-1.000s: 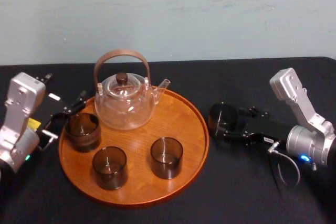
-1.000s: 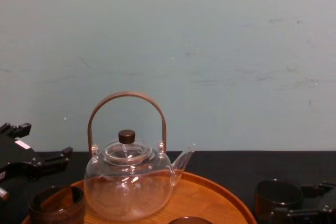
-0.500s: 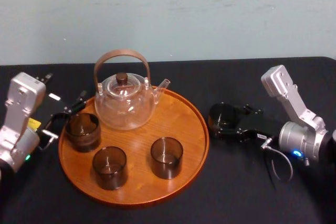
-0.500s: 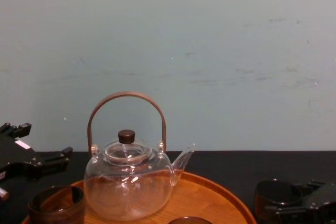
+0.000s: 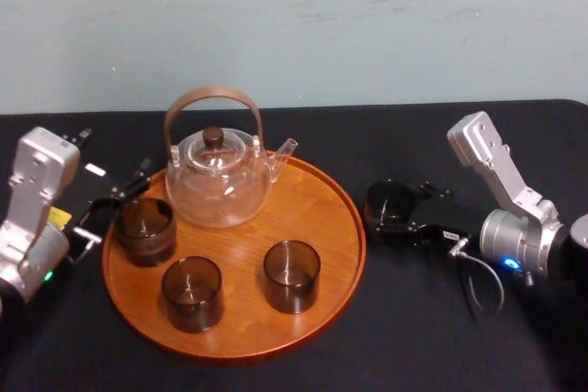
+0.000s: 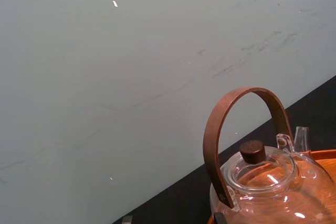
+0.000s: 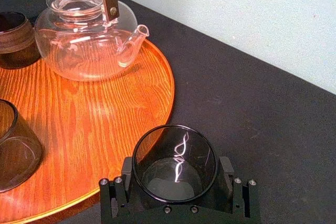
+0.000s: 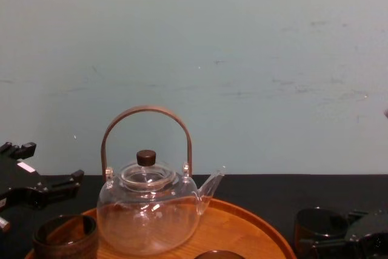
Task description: Pick up the glass from the table and place it on the tray.
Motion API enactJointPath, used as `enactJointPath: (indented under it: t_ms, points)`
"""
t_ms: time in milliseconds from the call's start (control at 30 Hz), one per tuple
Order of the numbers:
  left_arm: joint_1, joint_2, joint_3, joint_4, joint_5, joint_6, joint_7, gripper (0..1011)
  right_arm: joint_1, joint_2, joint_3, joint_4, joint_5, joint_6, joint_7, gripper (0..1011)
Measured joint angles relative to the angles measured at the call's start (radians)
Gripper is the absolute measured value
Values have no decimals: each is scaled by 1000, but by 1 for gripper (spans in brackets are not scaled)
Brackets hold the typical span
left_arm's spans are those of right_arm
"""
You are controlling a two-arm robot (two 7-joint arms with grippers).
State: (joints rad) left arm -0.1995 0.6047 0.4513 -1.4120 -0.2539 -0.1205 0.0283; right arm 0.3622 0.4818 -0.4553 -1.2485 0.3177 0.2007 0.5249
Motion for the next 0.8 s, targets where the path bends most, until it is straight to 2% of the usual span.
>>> enactJointPath:
  t_ms: [633, 800]
  points:
    - [0, 0, 0, 0, 0, 0, 0, 1002, 9, -3, -8, 9, -11, -1, 10, 1003]
    - [0, 0, 0, 0, 0, 0, 0, 1001, 9, -3, -7, 9, -10, -1, 9, 928]
